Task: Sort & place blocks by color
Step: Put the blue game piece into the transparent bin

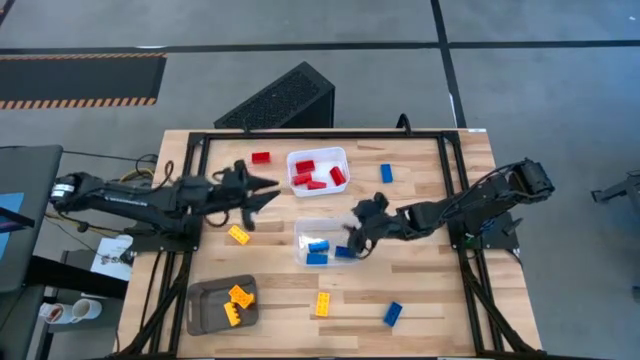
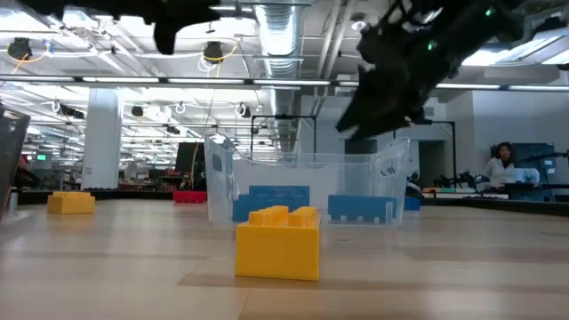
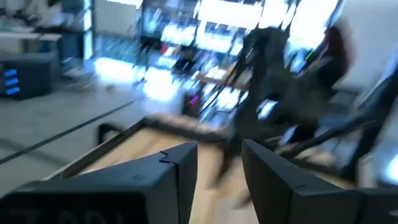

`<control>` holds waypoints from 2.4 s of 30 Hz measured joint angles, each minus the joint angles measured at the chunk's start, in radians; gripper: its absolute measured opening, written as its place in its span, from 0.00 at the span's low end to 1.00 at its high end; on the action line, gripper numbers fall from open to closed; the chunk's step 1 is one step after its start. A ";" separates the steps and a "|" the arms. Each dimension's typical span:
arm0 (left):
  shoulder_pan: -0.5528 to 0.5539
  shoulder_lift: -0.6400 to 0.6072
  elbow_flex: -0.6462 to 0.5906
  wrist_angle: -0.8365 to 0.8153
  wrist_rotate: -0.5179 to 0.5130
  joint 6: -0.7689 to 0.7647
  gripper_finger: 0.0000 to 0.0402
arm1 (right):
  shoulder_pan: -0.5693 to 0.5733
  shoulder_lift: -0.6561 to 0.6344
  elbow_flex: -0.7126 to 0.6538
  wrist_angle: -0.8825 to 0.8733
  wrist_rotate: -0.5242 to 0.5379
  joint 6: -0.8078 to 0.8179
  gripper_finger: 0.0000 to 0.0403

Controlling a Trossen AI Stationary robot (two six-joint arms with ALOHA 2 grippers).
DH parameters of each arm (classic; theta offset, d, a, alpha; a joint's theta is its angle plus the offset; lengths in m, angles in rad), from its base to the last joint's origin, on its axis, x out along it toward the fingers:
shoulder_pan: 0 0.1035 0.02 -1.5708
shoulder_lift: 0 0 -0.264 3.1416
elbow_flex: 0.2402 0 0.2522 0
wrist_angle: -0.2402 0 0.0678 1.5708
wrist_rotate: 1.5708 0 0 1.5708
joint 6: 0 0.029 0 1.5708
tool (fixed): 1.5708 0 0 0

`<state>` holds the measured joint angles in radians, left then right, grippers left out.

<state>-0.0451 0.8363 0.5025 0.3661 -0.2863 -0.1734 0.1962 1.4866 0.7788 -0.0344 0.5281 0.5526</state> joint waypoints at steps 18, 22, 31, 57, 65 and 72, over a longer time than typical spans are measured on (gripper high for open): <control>-0.257 0.037 -0.283 0.367 -0.158 -0.080 0.28 | -0.520 -0.016 0.000 -0.357 -0.055 0.119 0.75; -0.297 0.090 -0.283 0.401 -0.199 -0.054 0.28 | -0.596 0.028 0.000 -0.372 -0.063 0.143 0.75; -0.341 0.238 -0.283 0.521 -0.232 -0.060 0.28 | -0.621 0.166 0.000 -0.321 -0.066 0.101 0.75; -0.343 0.263 -0.282 0.583 -0.199 -0.118 0.28 | -0.527 0.104 -0.013 -0.454 -0.097 -0.033 0.30; -0.343 0.263 -0.282 0.583 -0.198 -0.119 0.28 | -0.184 -0.134 -0.004 -0.329 -0.034 -0.004 0.30; -0.343 0.263 -0.282 0.588 -0.197 -0.123 0.28 | 0.080 -0.130 -0.003 -0.047 -0.032 -0.106 0.30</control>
<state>-0.3878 1.0996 0.2207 0.9536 -0.4831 -0.2966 0.2758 1.3568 0.7761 -0.0810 0.4957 0.4465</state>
